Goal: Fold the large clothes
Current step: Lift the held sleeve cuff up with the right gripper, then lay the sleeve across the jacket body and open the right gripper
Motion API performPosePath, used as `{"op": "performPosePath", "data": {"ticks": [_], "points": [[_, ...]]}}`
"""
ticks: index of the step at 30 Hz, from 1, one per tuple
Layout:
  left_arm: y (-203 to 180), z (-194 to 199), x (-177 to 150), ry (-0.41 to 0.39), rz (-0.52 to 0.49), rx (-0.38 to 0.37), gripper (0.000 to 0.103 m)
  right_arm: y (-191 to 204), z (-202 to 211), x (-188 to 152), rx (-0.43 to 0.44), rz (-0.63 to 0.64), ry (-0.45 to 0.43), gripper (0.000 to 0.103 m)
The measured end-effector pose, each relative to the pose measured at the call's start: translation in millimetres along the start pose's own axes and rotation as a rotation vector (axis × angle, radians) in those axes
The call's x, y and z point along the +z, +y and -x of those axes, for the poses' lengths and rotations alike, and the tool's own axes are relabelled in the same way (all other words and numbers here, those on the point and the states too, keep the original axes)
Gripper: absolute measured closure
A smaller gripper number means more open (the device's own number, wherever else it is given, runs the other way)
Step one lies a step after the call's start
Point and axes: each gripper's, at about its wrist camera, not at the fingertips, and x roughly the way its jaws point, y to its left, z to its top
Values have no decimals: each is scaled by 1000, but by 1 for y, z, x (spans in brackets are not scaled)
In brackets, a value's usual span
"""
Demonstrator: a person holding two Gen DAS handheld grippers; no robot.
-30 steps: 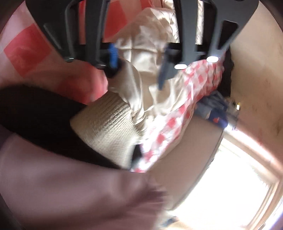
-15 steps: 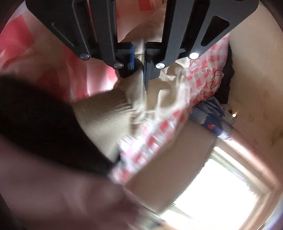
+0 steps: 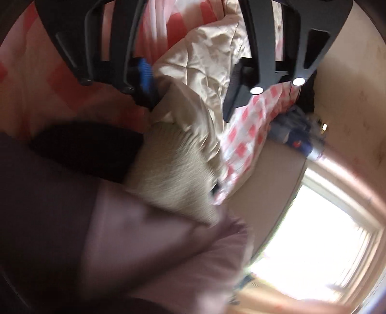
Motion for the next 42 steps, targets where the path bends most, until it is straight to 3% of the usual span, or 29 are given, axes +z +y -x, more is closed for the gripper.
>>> {"op": "performPosePath", "data": {"ticks": [3,5,7,8,9,12,16,22,27,31,36,42], "points": [[0,0,0,1,0,1,7,-10,-1,-5,-3,-71,-55,39],[-1,-1,0,0,-5,3,7,-22,-11,-2,-2,-98,-16,39],[-1,-1,0,0,-7,4,7,-21,-23,2,52,-65,25,63],[-1,-1,0,1,-6,3,7,-13,-28,2,34,-18,31,86],[-1,-1,0,1,-3,2,7,-5,-28,2,44,14,24,89],[2,1,0,-3,14,-8,7,44,-26,2,76,139,-27,91],[7,9,0,-16,32,-26,7,114,-11,11,157,199,-89,91],[20,25,-2,-52,33,16,7,252,-19,-14,294,330,-75,91],[63,37,-3,-55,126,13,7,373,-53,-89,401,457,12,91],[104,50,-7,-71,208,37,7,446,-93,-177,453,549,113,92],[147,64,-14,-92,291,71,7,480,-148,-294,430,657,257,92],[167,72,-17,-104,310,118,7,467,-225,-428,327,749,441,88]]}}
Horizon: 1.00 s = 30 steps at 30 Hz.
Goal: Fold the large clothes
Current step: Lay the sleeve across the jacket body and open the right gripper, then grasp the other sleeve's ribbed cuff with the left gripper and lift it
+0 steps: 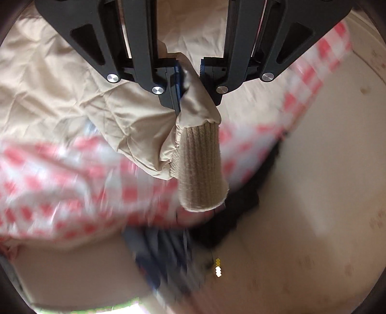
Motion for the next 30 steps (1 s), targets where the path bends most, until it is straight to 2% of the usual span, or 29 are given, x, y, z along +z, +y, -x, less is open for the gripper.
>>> {"op": "performPosePath", "data": {"ticks": [1,2,3,4,6,7,9,10,11,12,13,14,16,18,19,20,21,23,24,26,27,29,30], "points": [[2,0,0,0,1,1,7,-5,-17,-17,-6,1,47,86],[3,-1,0,3,4,-4,7,-7,-47,-34,-18,-14,140,77],[3,-1,1,6,7,-7,7,-12,-64,-52,-11,-34,211,52],[3,-2,2,9,7,-7,7,-15,-84,-68,9,-64,299,44],[2,-5,2,15,0,-5,7,-8,-105,-95,42,-67,440,38],[1,-5,2,17,-3,-6,7,-1,-103,-98,51,-39,439,36],[-2,-6,2,16,-12,-5,7,6,-83,-91,142,-38,424,35],[-4,-6,2,14,-18,-2,7,5,-65,-84,183,-58,385,35],[-6,-6,1,11,-24,0,7,0,-35,-72,208,-68,301,34],[-9,-6,1,9,-28,1,7,-7,-8,-63,207,-67,232,28],[-12,-6,0,8,-35,1,7,-16,16,-55,174,-64,176,24],[-17,-6,0,6,-45,-1,7,-31,42,-48,87,-60,116,17],[-26,-6,-2,-3,-70,2,7,-72,74,-46,-73,-81,55,15],[-41,-7,-6,-10,-111,13,7,-127,83,-59,-213,-198,74,14],[-49,-8,-7,-10,-133,10,7,-158,69,-71,-274,-267,163,14],[-57,-10,-8,-12,-150,2,7,-181,50,-85,-266,-314,289,14],[-62,-12,-8,-15,-162,-6,7,-192,40,-94,-231,-307,343,14],[-70,-16,-5,-13,-190,-18,7,-185,53,-87,-193,-318,303,15],[-73,-16,0,-28,-208,-20,7,-177,71,-79,-117,-343,248,15],[-81,-20,22,-41,-270,-7,7,-145,114,-70,-45,-273,153,14],[-87,-22,35,-59,-310,8,7,-138,130,-73,-29,-252,123,11],[-97,-34,76,-94,-412,25,7,-120,168,-99,57,-263,71,7],[-100,-46,94,-79,-450,41,7,-116,181,-112,79,-277,61,7]]}}
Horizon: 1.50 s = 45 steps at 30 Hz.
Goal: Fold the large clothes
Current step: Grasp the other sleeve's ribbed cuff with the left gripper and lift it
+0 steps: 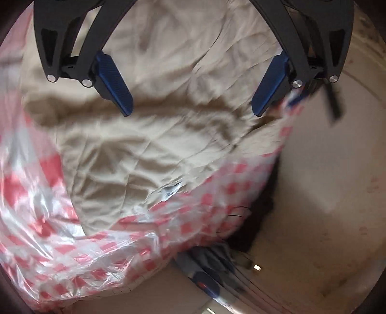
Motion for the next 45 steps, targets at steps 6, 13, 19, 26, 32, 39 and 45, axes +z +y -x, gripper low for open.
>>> {"op": "performPosePath", "data": {"ticks": [6,13,19,26,32,39,45], "points": [[52,-122,84,222,-113,75,7,-30,37,-60,89,-102,-106,7],[68,-210,106,375,-190,175,7,-44,26,-59,119,-109,-82,7],[82,-254,91,465,-195,278,7,-47,19,-65,109,-96,-73,7],[87,-261,88,422,-137,263,51,-47,17,-67,97,-91,-82,7],[108,-210,113,268,98,104,81,-48,19,-68,112,-102,-85,7],[82,-83,151,-40,248,-343,81,-51,25,-67,125,-122,-100,7],[-3,-16,173,-153,221,-668,81,-62,34,-61,136,-163,-156,7]]}}
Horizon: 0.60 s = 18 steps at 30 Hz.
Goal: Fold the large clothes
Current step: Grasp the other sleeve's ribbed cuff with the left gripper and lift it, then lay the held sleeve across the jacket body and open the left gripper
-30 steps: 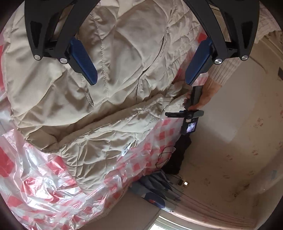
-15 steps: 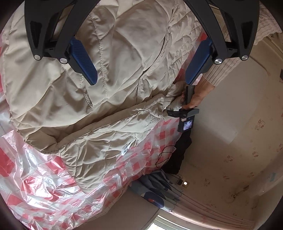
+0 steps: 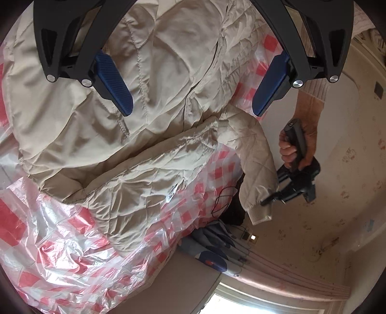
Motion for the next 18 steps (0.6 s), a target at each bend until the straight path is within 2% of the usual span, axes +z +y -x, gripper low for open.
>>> {"op": "performPosePath", "data": {"ticks": [5,7,9,11,13,14,15,16,18], "points": [[-77,-40,-26,65,-82,-180,81,4,25,13,67,19,-124,7],[-99,-69,-50,121,-122,-209,81,7,38,18,73,40,-178,7],[-108,-101,-79,186,-112,-237,81,1,50,24,77,12,-229,7],[-109,-129,-107,247,-108,-225,81,-11,53,28,75,-46,-236,7],[-107,-167,-142,370,-130,-176,75,-22,53,32,77,-98,-235,7],[-103,-179,-153,413,-127,-150,70,-26,52,34,78,-119,-230,7],[-101,-185,-161,432,-128,-136,56,-30,52,36,77,-134,-226,7],[-100,-187,-168,445,-142,-124,49,-32,52,38,81,-142,-229,7],[-108,-183,-173,449,-207,-79,42,-37,55,43,86,-156,-245,7]]}}
